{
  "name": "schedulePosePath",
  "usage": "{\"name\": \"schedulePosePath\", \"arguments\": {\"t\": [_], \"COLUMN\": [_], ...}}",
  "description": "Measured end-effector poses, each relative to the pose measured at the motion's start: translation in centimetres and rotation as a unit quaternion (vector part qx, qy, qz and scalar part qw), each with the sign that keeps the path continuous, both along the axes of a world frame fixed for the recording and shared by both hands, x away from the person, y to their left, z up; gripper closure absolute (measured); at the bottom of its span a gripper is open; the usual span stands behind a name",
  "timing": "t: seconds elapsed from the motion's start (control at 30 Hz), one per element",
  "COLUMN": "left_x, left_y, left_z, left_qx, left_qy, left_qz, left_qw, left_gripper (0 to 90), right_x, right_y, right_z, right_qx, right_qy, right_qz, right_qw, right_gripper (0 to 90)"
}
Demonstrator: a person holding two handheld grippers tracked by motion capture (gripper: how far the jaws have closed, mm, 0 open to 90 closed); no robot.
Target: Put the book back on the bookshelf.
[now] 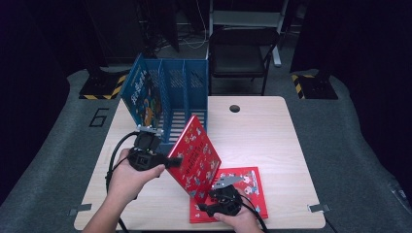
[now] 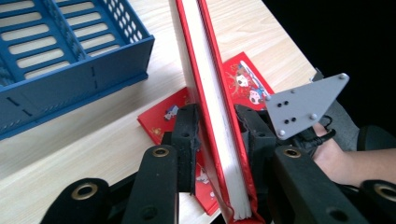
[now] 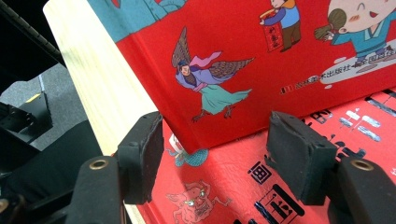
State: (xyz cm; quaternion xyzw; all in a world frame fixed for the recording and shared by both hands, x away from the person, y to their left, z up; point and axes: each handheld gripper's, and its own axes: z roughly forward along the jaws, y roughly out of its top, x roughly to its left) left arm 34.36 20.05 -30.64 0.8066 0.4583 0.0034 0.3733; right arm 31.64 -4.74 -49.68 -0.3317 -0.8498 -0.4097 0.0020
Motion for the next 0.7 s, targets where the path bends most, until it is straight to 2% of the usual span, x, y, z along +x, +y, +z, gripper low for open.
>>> {"name": "schedulePosePath", "arguments": {"t": [0.1, 0.13, 0.17, 0.2, 0.33, 0.37, 0.43, 0.6, 0.63, 0.7], "left_x": [0.2, 0.4, 0.4, 0.5, 0.9, 1.0, 1.2, 1.8, 1.9, 2.0], "left_y": [0.1, 0.3, 0.3, 0.4, 0.7, 0.6, 0.4, -0.2, -0.3, -0.5], "left_z": [-0.1, -0.2, -0.2, -0.2, -0.2, -0.1, 0.0, 0.5, 0.5, 0.6], "left_qx": [0.012, 0.015, 0.015, 0.013, 0.008, 0.005, 0.007, 0.005, 0.003, 0.007], "left_qy": [-0.006, -0.008, -0.008, -0.007, 0.004, 0.006, 0.002, 0.002, 0.002, 0.0], "left_qz": [0.009, 0.023, 0.023, 0.023, 0.019, 0.02, 0.024, 0.019, 0.021, 0.019], "left_qw": [0.9999, 0.9996, 0.9996, 0.9996, 0.9998, 0.9998, 0.9997, 0.9998, 0.9998, 0.9998], "left_gripper": [75.0, 75.5, 75.6, 75.8, 76.2, 76.3, 76.9, 78.6, 79.0, 79.0], "right_x": [-0.1, -0.2, -0.2, -0.3, -0.6, -0.6, -0.8, -1.1, -1.2, -1.3], "right_y": [0.0, 0.0, 0.0, 0.1, 0.3, 0.3, 0.5, 0.7, 0.8, 0.8], "right_z": [0.0, -0.1, -0.1, -0.2, -0.3, -0.3, -0.4, -0.4, -0.4, -0.5], "right_qx": [-0.006, -0.007, -0.007, -0.01, -0.01, -0.014, -0.019, -0.03, -0.037, -0.043], "right_qy": [-0.004, -0.015, -0.015, -0.028, -0.036, -0.045, -0.056, -0.066, -0.078, -0.085], "right_qz": [-0.003, -0.003, -0.003, -0.004, -0.006, -0.007, -0.013, -0.014, -0.019, -0.022], "right_qw": [1.0, 0.9999, 0.9999, 0.9995, 0.9993, 0.9989, 0.9982, 0.9973, 0.9961, 0.9952], "right_gripper": [36.7, 37.1, 37.1, 37.3, 37.7, 37.8, 38.0, 36.4, 34.6, 32.8]}}
